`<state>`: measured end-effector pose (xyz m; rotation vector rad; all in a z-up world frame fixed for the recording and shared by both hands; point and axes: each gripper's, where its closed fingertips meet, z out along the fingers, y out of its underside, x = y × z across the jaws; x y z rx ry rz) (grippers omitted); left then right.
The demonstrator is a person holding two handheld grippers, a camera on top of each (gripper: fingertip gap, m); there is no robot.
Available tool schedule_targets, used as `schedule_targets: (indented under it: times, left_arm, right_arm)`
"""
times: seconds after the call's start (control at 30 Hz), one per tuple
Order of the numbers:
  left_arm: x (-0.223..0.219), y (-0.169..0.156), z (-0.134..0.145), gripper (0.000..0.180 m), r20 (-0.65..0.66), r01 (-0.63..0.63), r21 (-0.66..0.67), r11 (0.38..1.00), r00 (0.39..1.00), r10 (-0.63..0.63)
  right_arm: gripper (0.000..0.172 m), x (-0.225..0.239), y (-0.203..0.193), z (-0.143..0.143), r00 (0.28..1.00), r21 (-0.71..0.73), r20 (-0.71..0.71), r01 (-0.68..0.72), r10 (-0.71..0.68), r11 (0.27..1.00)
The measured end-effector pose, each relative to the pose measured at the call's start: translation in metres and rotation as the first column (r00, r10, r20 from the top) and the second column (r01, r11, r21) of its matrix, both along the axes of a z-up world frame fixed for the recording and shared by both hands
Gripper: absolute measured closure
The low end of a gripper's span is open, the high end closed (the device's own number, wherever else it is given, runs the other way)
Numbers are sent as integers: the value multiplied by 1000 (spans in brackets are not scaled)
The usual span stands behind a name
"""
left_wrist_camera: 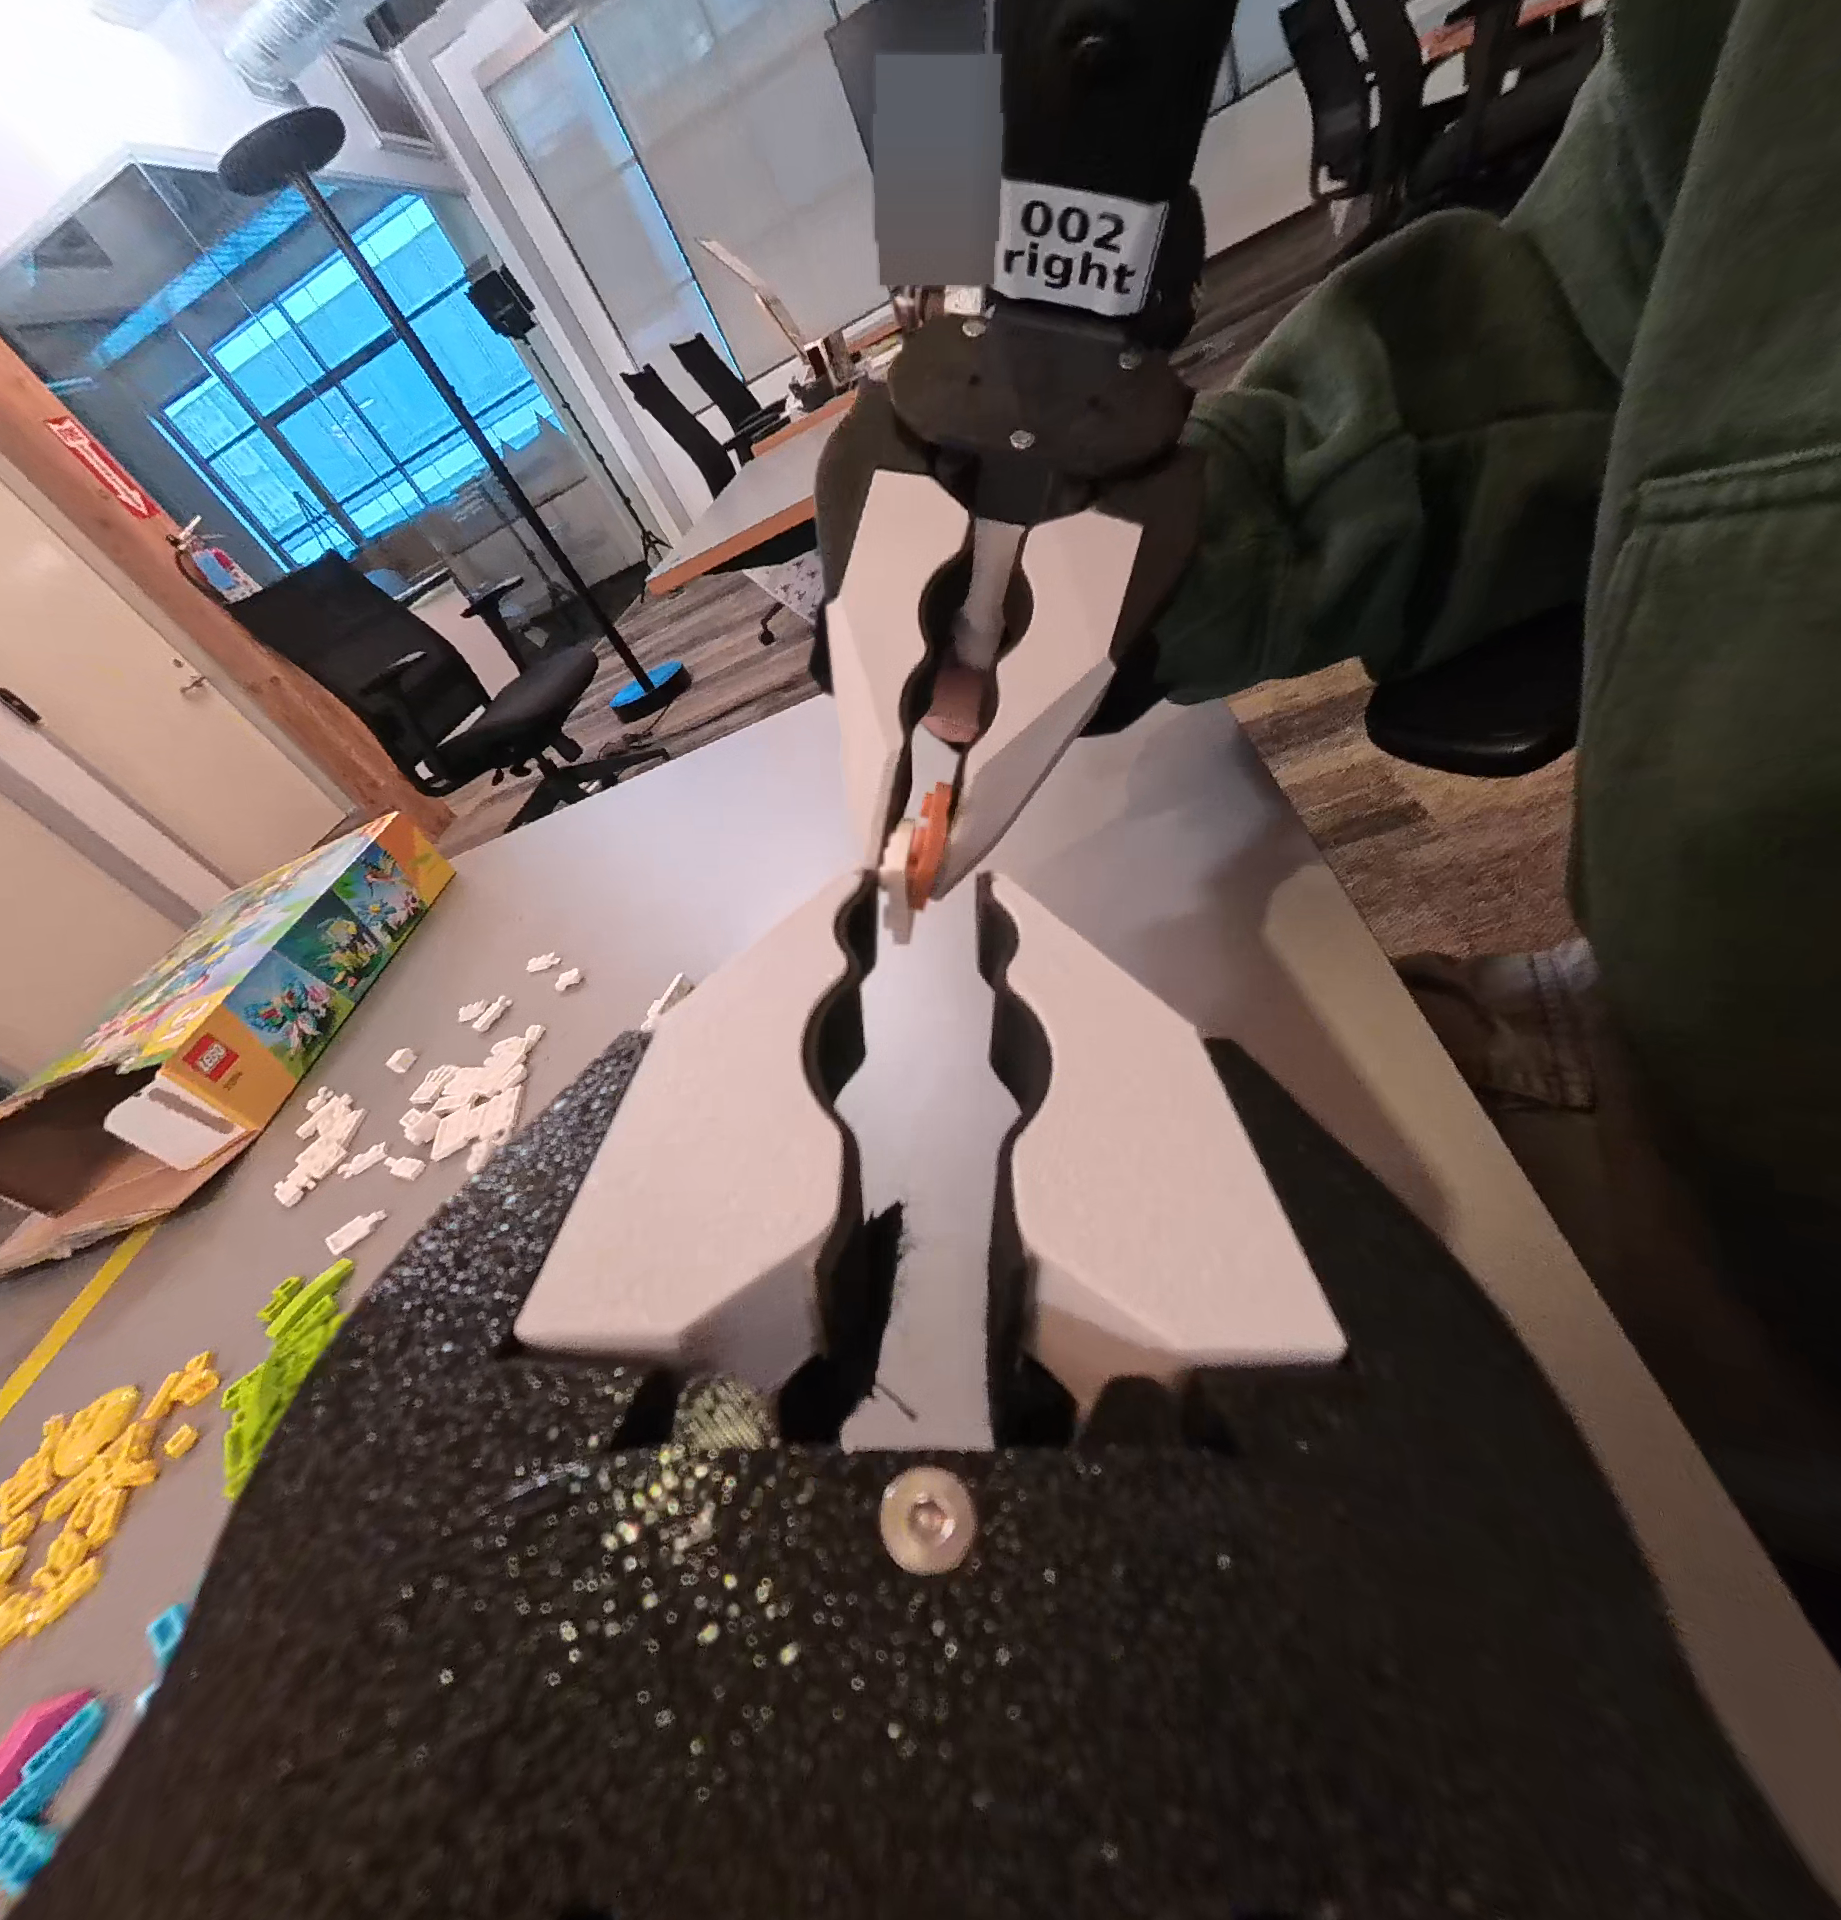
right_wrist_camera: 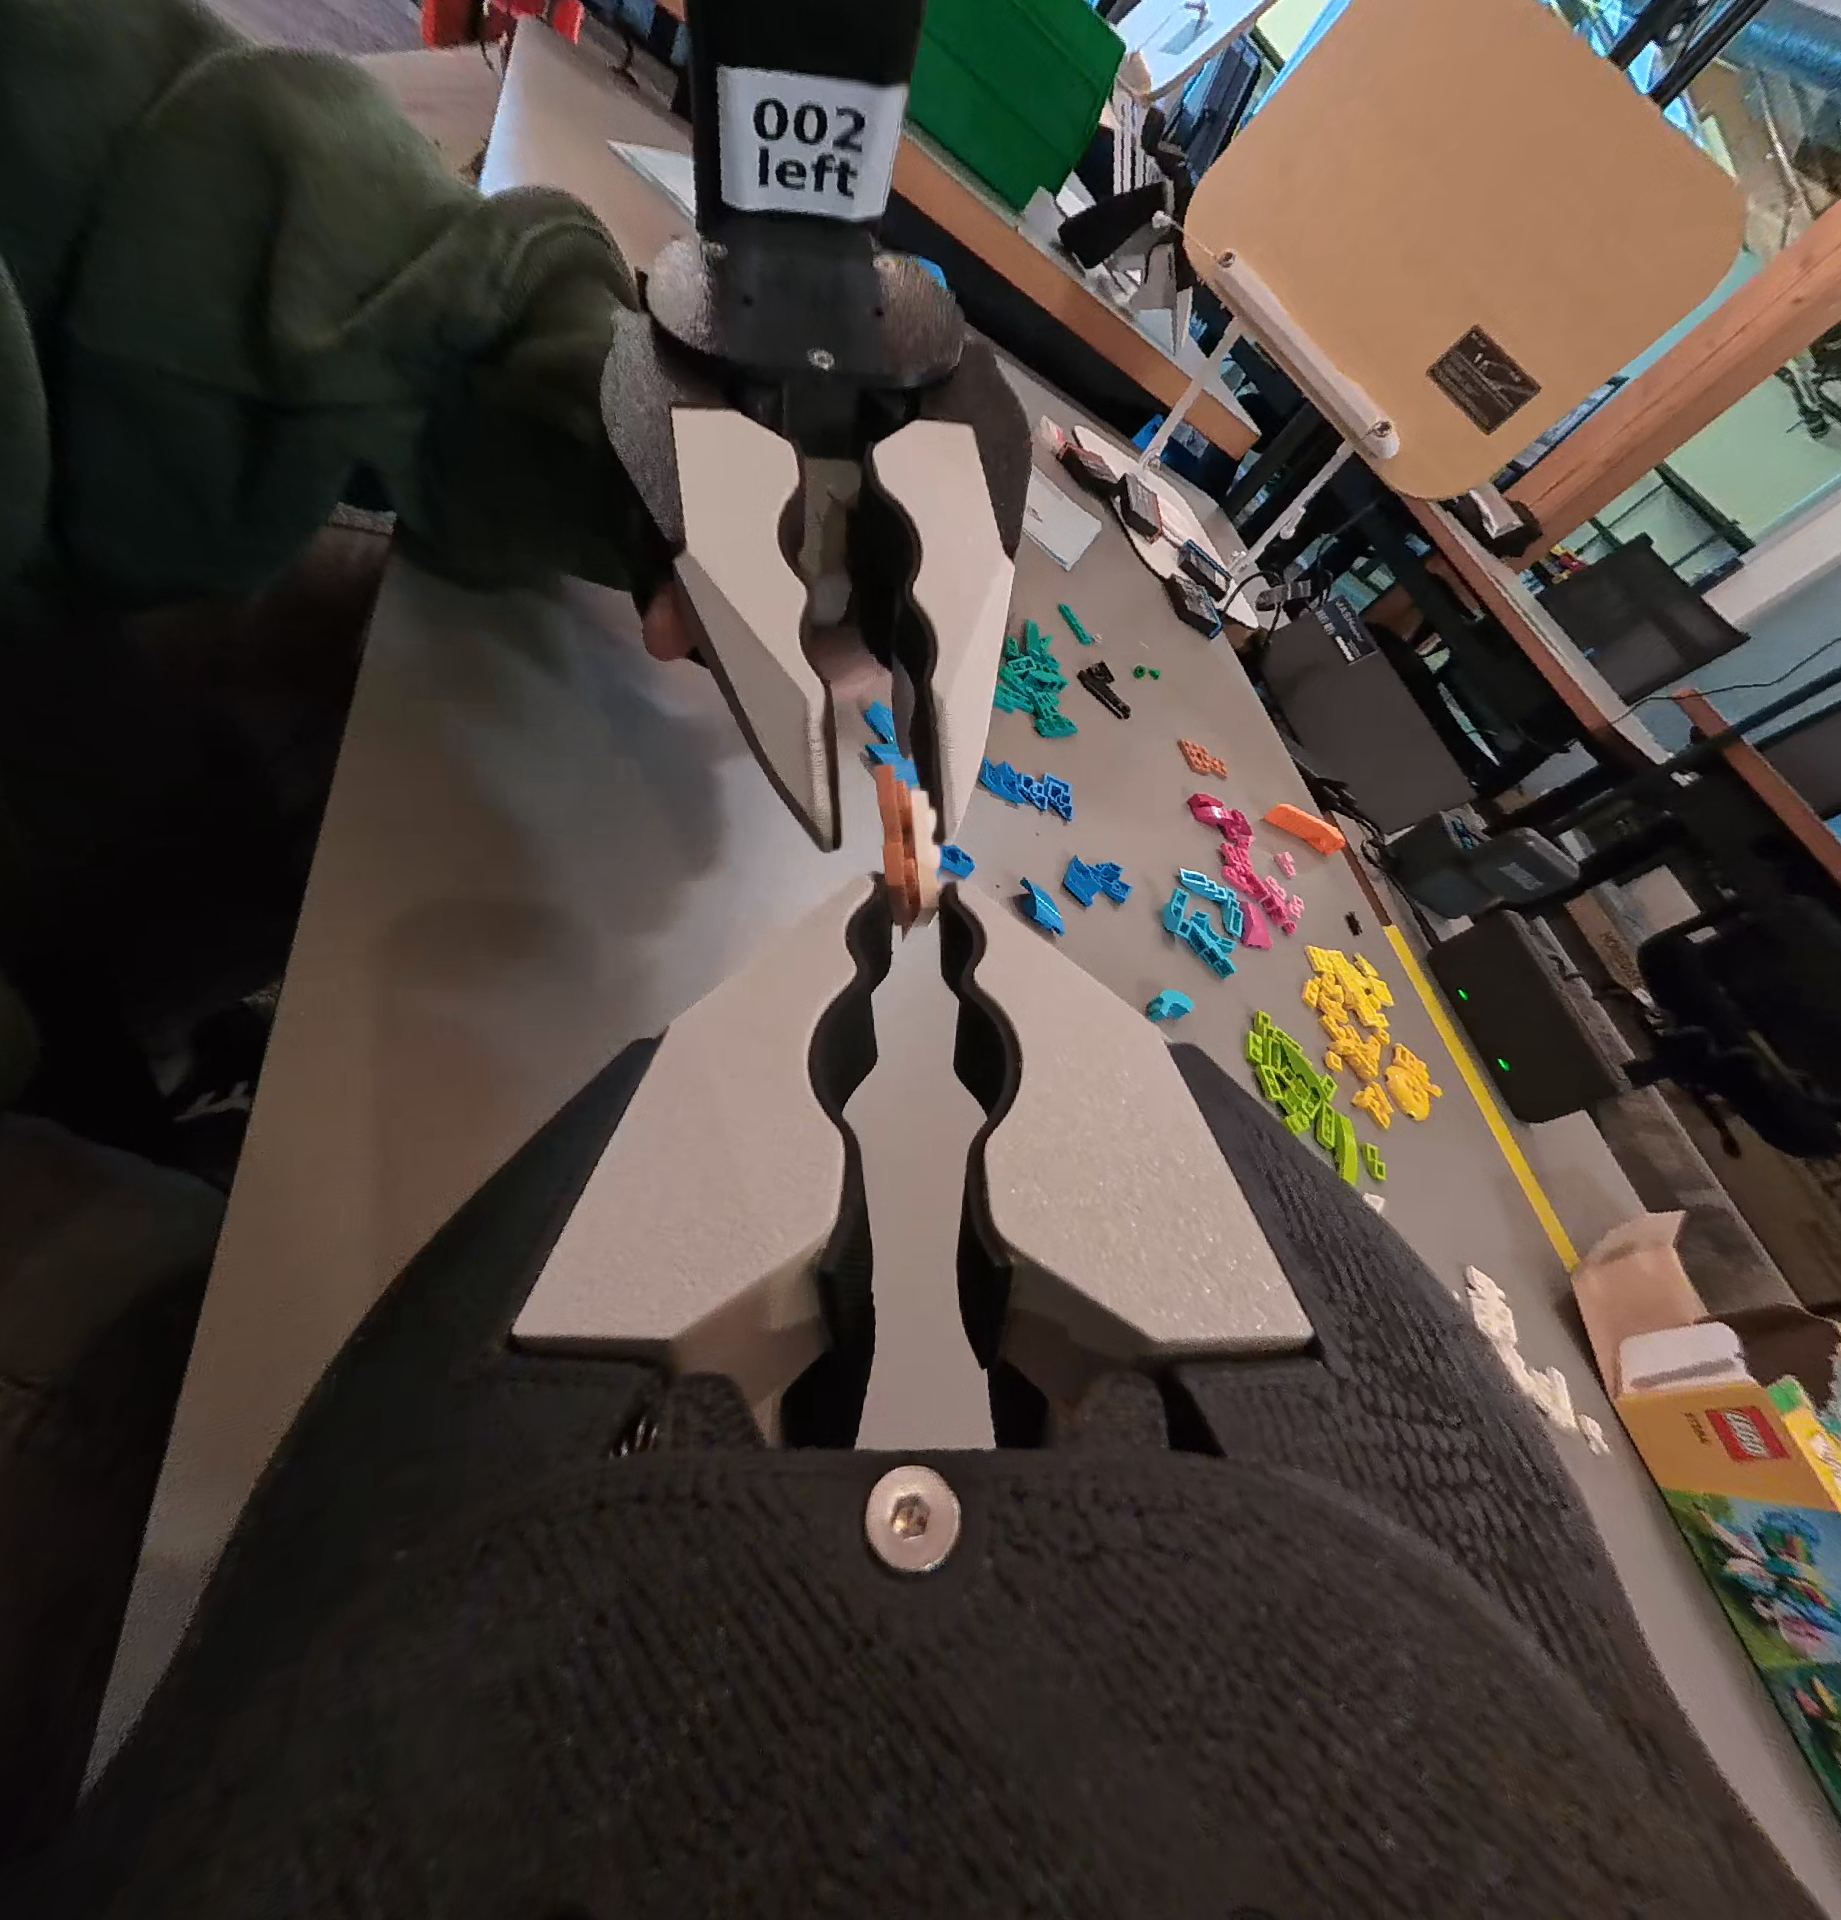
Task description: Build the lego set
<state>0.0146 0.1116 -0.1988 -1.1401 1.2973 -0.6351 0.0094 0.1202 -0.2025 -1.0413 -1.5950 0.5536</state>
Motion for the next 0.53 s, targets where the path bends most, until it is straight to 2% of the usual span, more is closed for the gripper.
schedule_targets:
  times: [0.13,0.27,0.4,0.53]
  left_arm:
    - [0,3,0,169,-25,-27,36,999,999,28]
    - [0,2,4,155,-50,-47,103,994,997,52]
    - [1,6,-9,168,-202,-84,242,967,970,135]
    - [-1,11,-14,177,-271,-106,346,932,940,208]
  right_arm:
    - [163,0,1,-4,999,30,32,15,-16,999]
    - [163,0,6,-10,996,65,73,46,-50,997]
    - [163,1,11,-15,991,83,105,79,-87,993]
    - [163,0,13,-19,987,89,123,94,-104,992]
